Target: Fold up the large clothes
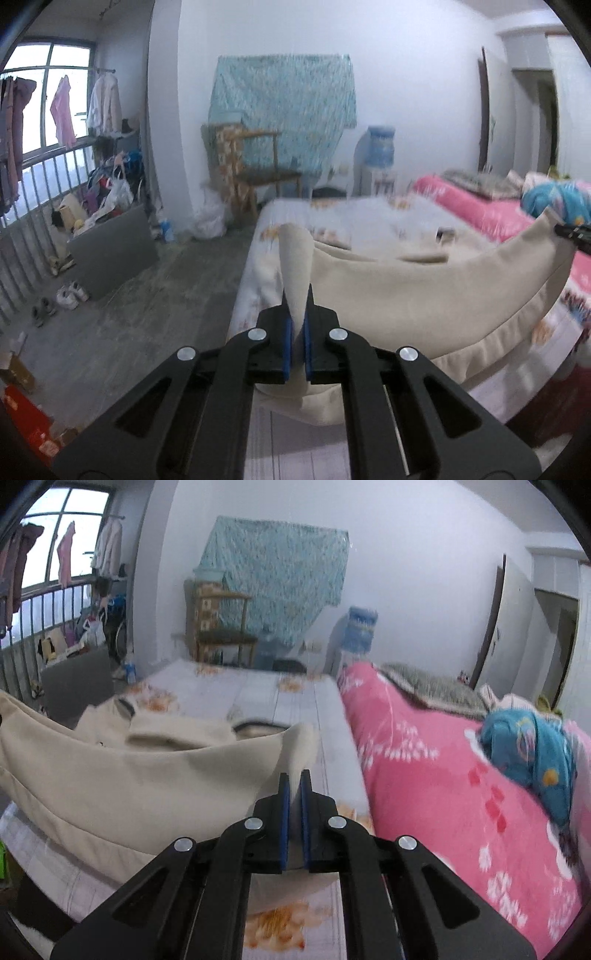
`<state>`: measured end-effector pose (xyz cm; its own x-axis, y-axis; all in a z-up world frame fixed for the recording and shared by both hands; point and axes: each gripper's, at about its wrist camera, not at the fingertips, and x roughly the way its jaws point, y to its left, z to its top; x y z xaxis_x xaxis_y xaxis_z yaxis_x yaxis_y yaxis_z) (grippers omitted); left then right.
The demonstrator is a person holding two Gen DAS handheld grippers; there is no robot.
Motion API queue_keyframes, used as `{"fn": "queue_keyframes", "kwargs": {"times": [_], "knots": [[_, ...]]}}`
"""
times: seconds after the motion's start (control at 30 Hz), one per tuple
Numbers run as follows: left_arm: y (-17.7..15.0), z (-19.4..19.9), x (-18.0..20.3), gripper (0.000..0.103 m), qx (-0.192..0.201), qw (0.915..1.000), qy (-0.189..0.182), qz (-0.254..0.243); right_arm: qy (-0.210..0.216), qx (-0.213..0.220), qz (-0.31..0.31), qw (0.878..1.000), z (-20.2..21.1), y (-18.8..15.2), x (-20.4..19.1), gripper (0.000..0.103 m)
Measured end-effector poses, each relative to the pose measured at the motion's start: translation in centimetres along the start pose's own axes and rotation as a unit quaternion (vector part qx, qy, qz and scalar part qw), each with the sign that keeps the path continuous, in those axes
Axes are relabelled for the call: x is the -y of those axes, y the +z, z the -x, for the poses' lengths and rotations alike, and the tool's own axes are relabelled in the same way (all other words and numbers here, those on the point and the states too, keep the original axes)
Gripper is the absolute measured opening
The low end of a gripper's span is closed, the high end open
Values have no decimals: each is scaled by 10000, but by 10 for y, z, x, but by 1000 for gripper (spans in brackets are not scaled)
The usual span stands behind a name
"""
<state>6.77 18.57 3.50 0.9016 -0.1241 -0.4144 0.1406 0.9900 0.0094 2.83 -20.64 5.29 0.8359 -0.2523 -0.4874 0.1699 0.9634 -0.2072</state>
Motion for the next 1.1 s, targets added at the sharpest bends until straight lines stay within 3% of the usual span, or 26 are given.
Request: {"fn": "queue_keyframes", "kwargs": {"times": [0.17,0.33,0.43,0.5,0.57,0.63,0.73,0.83,0.9,1.0,1.07,1.1], "knots": [[49,-38,-6,5,197,9997,-86,-120,78,316,48,9995,-36,45,7,5],[92,-142,-16,5,-220,9996,-153,-122,351,71,-137,9993,-123,89,20,5],[93,-220,-25,9,-990,9948,-230,-41,729,-525,-524,9946,-198,97,26,6],[78,-271,-31,12,-1705,9852,-191,2,874,-1142,-661,9874,-247,89,26,9],[61,-306,-37,21,-2274,9736,208,-73,727,-1782,-775,9782,-286,73,28,11],[52,-310,-46,22,-2398,9705,253,20,613,-1955,-982,9738,-292,62,38,11],[56,-283,-59,29,-2062,9780,27,307,658,-1673,-1287,9752,-263,60,56,12],[58,-243,-64,31,-1826,9804,-529,512,998,-1467,-1333,9751,-216,52,66,12],[51,-228,-56,33,-1899,9746,-987,656,1277,-1545,-1320,9708,-194,40,63,12],[24,-217,-53,37,-2202,9613,-1383,907,1799,-1906,-1422,9545,-176,11,54,12],[-5,-220,-57,38,-2534,9530,-1306,1026,1991,-2225,-1521,9422,-175,-15,49,12],[-17,-222,-61,38,-2616,9527,-1158,1028,1868,-2390,-1531,9405,-176,-29,50,12]]}}
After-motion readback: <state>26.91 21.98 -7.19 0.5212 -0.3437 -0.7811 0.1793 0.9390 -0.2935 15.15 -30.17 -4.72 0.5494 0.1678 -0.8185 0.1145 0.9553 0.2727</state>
